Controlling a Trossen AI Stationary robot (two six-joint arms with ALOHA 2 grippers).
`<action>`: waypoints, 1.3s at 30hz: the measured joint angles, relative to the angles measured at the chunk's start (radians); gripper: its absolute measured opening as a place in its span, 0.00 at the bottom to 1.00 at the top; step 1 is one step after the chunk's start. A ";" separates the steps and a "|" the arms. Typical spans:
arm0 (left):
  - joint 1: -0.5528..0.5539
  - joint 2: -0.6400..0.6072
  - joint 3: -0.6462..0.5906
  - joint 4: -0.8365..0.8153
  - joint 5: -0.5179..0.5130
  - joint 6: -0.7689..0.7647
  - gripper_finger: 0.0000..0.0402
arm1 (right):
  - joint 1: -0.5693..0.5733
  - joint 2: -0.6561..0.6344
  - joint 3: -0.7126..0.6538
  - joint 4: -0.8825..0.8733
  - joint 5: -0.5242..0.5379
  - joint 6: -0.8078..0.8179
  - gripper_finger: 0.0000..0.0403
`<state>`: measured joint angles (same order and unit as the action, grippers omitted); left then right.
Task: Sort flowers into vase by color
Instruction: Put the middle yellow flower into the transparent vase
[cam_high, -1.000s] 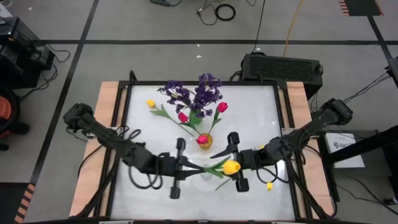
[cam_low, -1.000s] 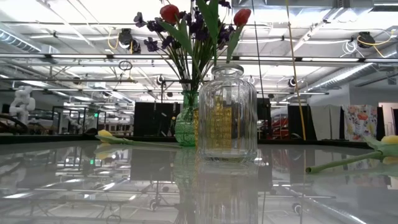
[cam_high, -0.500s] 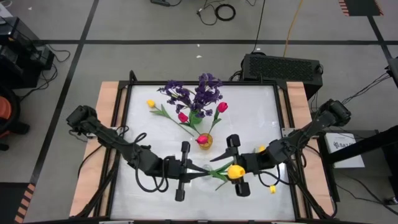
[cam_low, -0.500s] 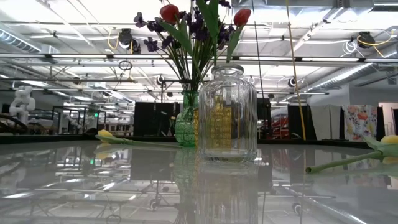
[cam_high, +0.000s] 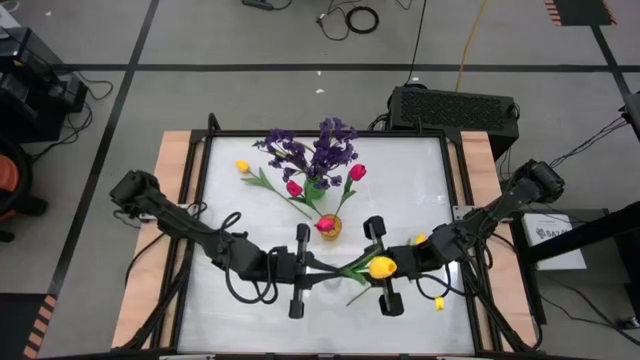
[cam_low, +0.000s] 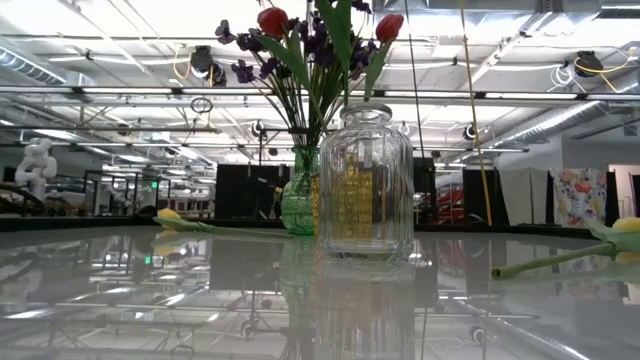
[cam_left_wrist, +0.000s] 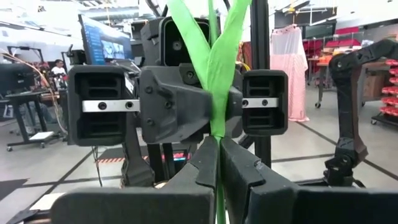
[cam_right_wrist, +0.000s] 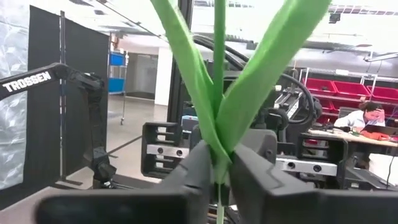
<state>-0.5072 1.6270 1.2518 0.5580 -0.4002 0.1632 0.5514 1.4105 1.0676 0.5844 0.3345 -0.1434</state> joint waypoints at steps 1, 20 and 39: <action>0.003 0.004 0.000 0.006 0.000 0.000 0.03 | 0.000 0.000 0.000 0.000 0.000 -0.001 0.09; -0.118 -0.103 -0.001 -0.244 -0.373 -0.025 0.64 | 0.000 -0.056 -0.001 -0.163 0.011 0.149 0.01; -0.208 -0.200 0.000 -1.164 -0.594 -0.433 0.74 | -0.095 -0.026 -0.002 -0.384 0.088 0.345 0.01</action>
<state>-0.7151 1.4273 1.2514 -0.6059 -0.9947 -0.2694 0.4563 1.3849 1.0655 0.2003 0.4223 0.2013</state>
